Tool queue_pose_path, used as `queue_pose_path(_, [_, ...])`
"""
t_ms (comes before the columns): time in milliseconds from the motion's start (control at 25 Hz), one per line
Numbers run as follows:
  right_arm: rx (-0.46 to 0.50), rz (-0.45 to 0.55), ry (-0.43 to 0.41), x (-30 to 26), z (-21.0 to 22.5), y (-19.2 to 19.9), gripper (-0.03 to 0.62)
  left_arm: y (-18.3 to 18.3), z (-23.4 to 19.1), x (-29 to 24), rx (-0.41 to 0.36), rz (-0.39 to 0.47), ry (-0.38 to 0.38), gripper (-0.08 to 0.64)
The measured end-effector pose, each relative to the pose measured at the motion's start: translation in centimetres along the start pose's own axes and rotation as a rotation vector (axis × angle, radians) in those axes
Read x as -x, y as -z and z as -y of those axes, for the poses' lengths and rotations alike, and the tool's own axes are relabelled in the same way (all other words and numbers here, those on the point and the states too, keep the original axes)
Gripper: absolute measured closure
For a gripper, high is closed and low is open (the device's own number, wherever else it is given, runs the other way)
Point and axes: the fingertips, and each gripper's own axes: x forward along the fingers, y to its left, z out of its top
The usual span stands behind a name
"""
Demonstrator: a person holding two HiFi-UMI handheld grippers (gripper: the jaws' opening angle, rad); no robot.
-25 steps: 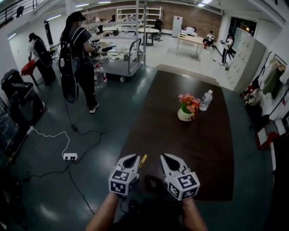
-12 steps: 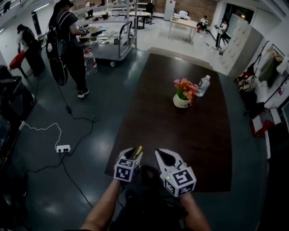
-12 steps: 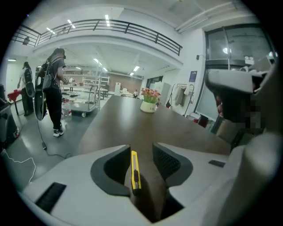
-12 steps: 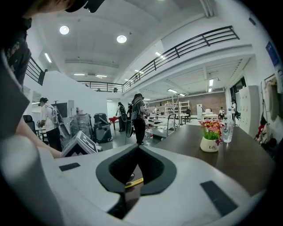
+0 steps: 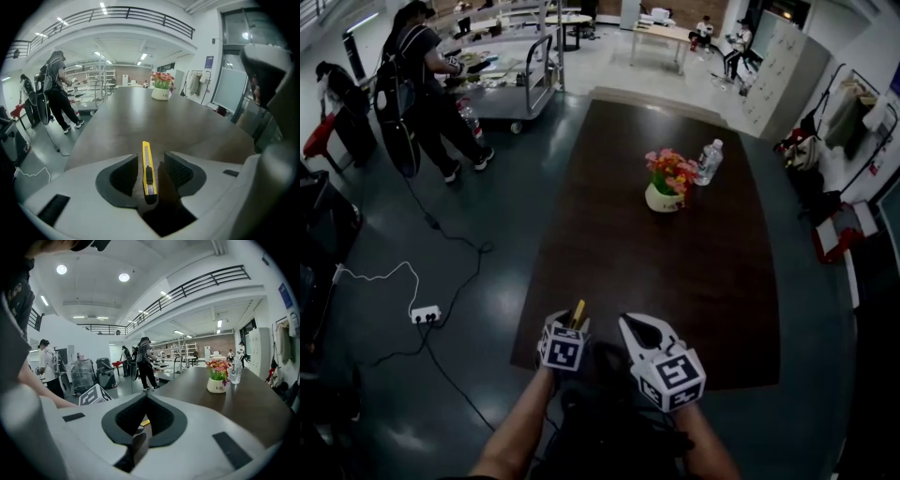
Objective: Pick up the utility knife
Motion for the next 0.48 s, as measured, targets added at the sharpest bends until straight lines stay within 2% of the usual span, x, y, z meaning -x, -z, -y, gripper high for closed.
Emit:
queue_pose_path(280, [-0.017,0.007,0.020,0.61,0.82,0.01,0.581,0.64,-0.08,-0.16,-0.046,-0.032,-0.064,0.397])
queue_pose_path(480, [-0.017,0.019,0.018,0.70,1.02,-0.40,0.581,0.81,-0.34,0.07,-0.095,-0.033,-0.129,0.453])
